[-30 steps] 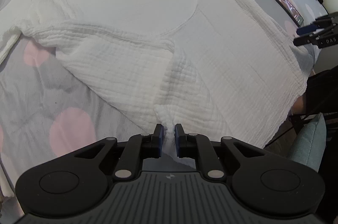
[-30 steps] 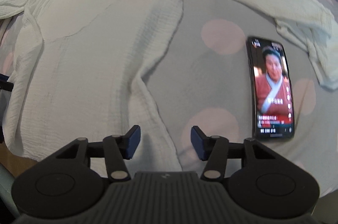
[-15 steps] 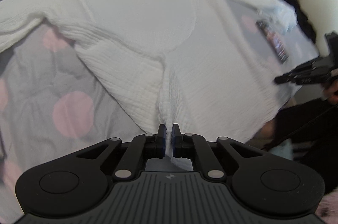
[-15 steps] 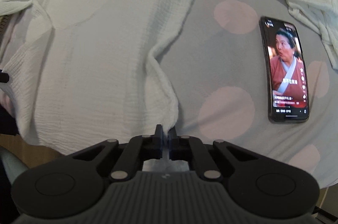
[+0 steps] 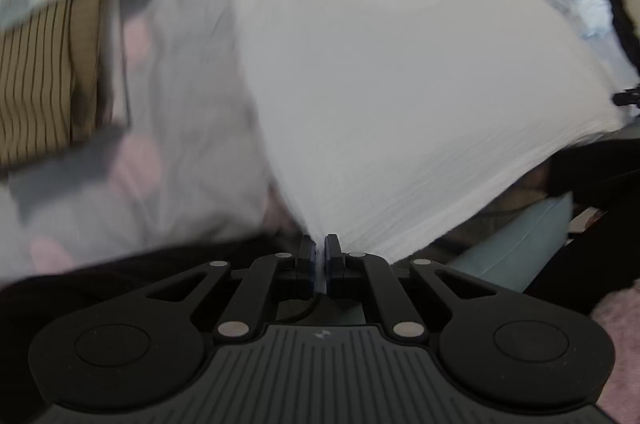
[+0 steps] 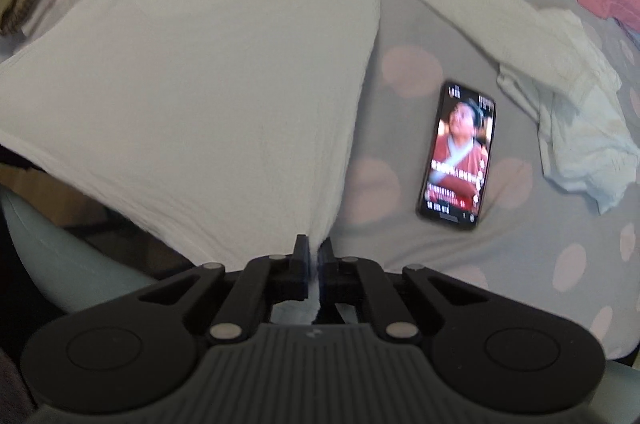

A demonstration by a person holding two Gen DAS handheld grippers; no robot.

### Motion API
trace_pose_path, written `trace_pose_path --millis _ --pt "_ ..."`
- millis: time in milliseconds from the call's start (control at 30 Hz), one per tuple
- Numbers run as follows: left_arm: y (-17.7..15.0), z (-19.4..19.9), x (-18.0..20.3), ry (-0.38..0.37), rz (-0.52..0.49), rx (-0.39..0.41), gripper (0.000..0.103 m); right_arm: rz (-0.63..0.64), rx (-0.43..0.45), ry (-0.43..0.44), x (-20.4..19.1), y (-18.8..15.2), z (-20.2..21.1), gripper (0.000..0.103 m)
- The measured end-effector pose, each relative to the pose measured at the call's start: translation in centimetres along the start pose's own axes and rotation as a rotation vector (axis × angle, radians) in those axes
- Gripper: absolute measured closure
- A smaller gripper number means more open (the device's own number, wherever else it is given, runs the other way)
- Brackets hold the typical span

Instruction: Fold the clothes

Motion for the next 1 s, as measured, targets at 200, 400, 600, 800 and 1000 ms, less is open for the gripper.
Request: trace_pose_path --millis 200,400,600,800,1000 --pt "-0.5 -4.9 0.4 0.026 -0.026 -0.138 0.100 0.036 -0.111 -0.025 -0.7 -0.1 -4.8 0.098" --pt "0.7 -8.5 0.2 0.077 -0.022 -0.219 0.100 0.060 -0.190 -0.039 -1.2 0.7 -8.5 0.098" --pt "1.8 -8.3 0.1 0.037 0.003 -0.229 0.085 0.028 -0.161 0.005 -0.8 1.6 -8.8 0.081" --pt "2.6 -6.2 -0.2 -0.009 0.013 -0.174 0.075 -0.043 -0.095 0.033 1.4 1.7 -7.2 0.069" --pt "5.6 -2.7 -1.2 -0.027 0.029 -0.031 0.069 -0.185 0.007 0.009 5.4 2.7 -5.4 0.066"
Point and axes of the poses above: each gripper's, at about its wrist camera, not at the fingertips, and z roughly against the way its jaws point, x to its right, y to its top, the point moved 9 cm from there along -z, roughly the way its jaws point, and after that the axes turned 14 degrees about -x, right-handed, at the moved point
